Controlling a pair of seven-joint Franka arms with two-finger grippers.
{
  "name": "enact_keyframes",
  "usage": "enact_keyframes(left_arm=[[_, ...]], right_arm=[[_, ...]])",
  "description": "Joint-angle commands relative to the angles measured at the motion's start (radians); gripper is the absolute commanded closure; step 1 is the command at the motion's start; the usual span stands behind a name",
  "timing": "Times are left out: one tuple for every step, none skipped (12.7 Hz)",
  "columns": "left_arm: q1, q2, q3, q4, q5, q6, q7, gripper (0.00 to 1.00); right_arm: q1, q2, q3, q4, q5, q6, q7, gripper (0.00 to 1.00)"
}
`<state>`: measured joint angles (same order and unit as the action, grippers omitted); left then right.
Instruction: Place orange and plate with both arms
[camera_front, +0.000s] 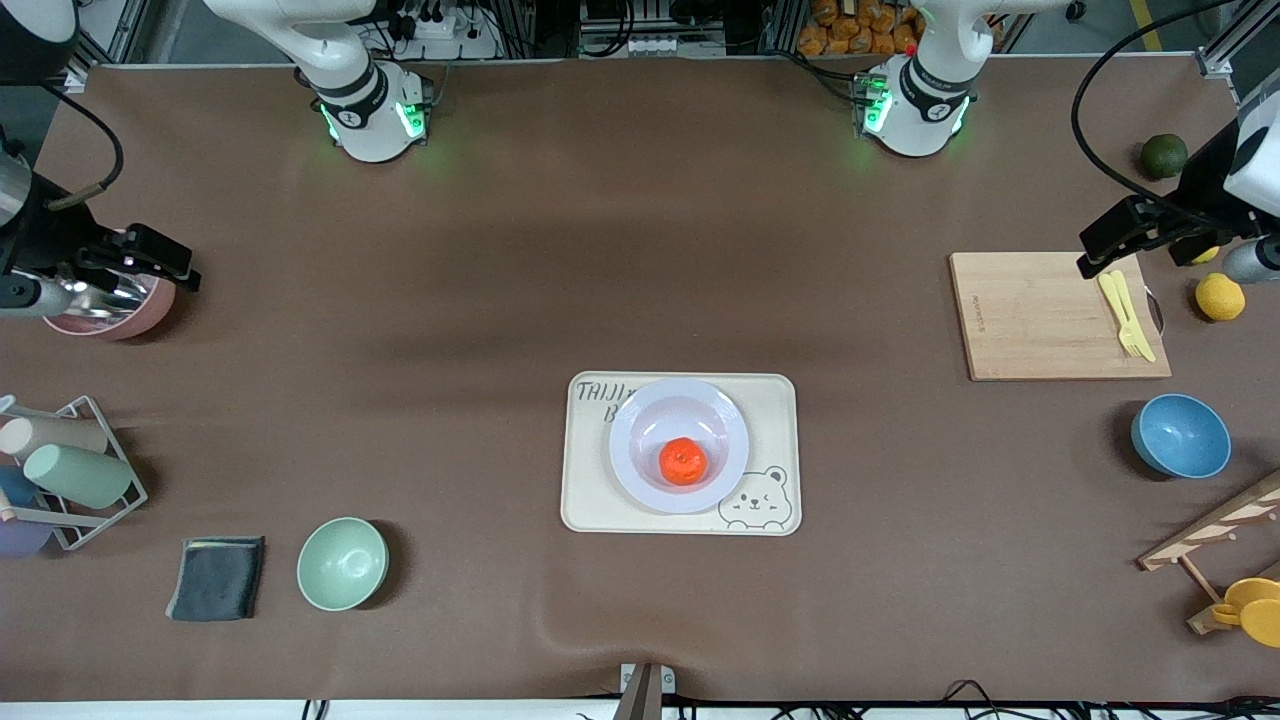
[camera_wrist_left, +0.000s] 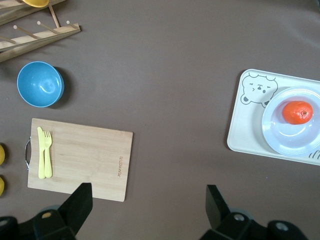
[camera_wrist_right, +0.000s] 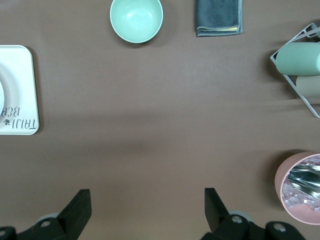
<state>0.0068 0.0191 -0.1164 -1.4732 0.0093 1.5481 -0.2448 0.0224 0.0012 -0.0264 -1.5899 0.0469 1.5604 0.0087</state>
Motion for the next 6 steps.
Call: enact_keyframes(left_arm=[[0.005,-0.005,0.0,0.004,0.001,-0.013,0.047,0.0],[0.005,-0.005,0.0,0.004,0.001,-0.011,0.05,0.0],[0.005,-0.005,0.0,0.004,0.0,-0.013,0.05,0.0],[0.005,-0.005,0.0,0.004,0.001,-0.013,0.05,0.0],[0.004,-0.005,0.0,0.004,0.001,-0.013,0.05,0.0],[0.004,-0.005,0.0,0.004,0.001,-0.013,0.05,0.0]], right_arm=[[0.002,-0.009,0.008,0.051,-0.038,-0.04,0.017,0.0],[0.001,-0.006,0.011,0.056,-0.042,-0.037,0.019,0.0],[0.001,-0.004,0.011,0.056,-0.044,-0.033,0.02,0.0],[0.002,-0.003,0.011,0.056,-0.044,-0.031,0.02,0.0],[0.004,-0.003,0.013,0.056,-0.044,-0.031,0.02,0.0],[0.005,-0.004,0.013,0.056,-0.044,-0.033,0.02,0.0]])
